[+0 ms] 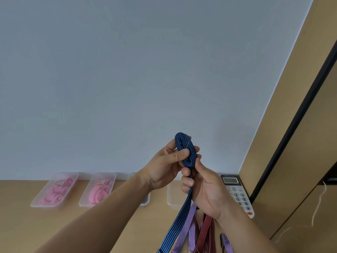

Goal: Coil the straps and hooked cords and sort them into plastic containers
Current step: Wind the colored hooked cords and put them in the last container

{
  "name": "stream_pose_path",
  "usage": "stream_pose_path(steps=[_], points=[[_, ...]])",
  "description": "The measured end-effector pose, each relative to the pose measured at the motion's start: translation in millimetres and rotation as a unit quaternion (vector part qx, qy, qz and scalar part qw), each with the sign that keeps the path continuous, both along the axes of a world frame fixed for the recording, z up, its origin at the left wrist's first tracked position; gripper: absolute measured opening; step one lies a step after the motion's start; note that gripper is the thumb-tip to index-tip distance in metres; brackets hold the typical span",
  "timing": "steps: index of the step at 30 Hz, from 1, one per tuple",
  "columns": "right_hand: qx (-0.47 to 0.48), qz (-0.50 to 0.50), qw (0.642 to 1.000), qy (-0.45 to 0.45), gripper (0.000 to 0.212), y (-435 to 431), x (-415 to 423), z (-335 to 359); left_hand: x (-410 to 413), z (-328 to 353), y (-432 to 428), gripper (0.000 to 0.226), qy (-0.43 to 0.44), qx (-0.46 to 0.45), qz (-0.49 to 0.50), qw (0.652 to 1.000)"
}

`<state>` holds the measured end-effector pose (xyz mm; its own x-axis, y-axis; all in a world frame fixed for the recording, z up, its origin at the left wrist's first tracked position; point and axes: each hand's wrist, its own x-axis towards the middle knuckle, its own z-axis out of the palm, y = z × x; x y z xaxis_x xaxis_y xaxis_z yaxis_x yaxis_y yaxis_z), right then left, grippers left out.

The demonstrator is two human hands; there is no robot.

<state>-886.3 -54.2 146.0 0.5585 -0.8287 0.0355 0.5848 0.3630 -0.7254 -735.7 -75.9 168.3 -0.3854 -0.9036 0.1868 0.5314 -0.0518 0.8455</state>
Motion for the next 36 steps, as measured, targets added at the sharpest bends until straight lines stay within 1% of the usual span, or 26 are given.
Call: stream_pose_path(steps=[5, 8, 10, 12, 14, 16, 18, 20, 24, 26, 28, 30, 32, 34, 36], points=[[-0.001, -0.001, 1.0, 0.008, 0.039, 1, 0, 2, 2, -1, 1, 0.035, -0.004, 0.005, -0.002, 1.0], [-0.026, -0.011, 0.999, 0.038, 0.04, -1, 0, 1, 6, -1, 1, 0.04, 0.006, 0.025, -0.022, 0.999], [-0.045, -0.054, 0.995, 0.075, 0.039, -3, -2, 0, 7, 2, 1, 0.043, -0.035, 0.029, -0.019, 0.999], [-0.082, -0.128, 0.977, 0.149, 0.038, -6, -4, 0, 9, 3, 1, 0.049, -0.111, 0.026, 0.027, 0.993], [-0.132, -0.189, 0.942, 0.244, 0.035, -7, -5, -2, 10, 0, 0, 0.051, -0.16, 0.02, 0.062, 0.985], [-0.171, -0.215, 0.914, 0.3, 0.029, -6, -4, -5, 9, -2, 0, 0.043, -0.192, 0.009, 0.081, 0.978], [-0.185, -0.224, 0.898, 0.33, 0.026, -5, -2, -6, 9, -3, 1, 0.037, -0.208, -0.001, 0.091, 0.974], [-0.186, -0.222, 0.885, 0.363, 0.026, -6, -3, -5, 10, -4, 1, 0.036, -0.215, -0.004, 0.103, 0.971], [-0.146, -0.224, 0.863, 0.43, 0.038, -8, -8, -8, 12, -7, 0, 0.03, -0.241, -0.024, 0.138, 0.96], [-0.14, -0.212, 0.86, 0.444, 0.037, -7, -10, -11, 14, -10, -1, 0.022, -0.257, -0.041, 0.151, 0.954], [-0.136, -0.202, 0.863, 0.443, 0.035, -6, -12, -12, 15, -13, -2, 0.019, -0.28, -0.058, 0.174, 0.942], [-0.123, -0.201, 0.869, 0.435, 0.033, -6, -12, -11, 15, -15, -2, 0.019, -0.324, -0.092, 0.206, 0.919], [-0.105, -0.202, 0.882, 0.414, 0.033, -6, -11, -10, 15, -16, -1, 0.02, -0.388, -0.159, 0.226, 0.879], [-0.084, -0.203, 0.895, 0.388, 0.037, -5, -8, -6, 11, -18, 0, 0.029, -0.451, -0.248, 0.248, 0.821], [-0.065, -0.208, 0.904, 0.368, 0.049, -5, -6, 0, 9, -22, -2, 0.035, -0.5, -0.321, 0.283, 0.753]])
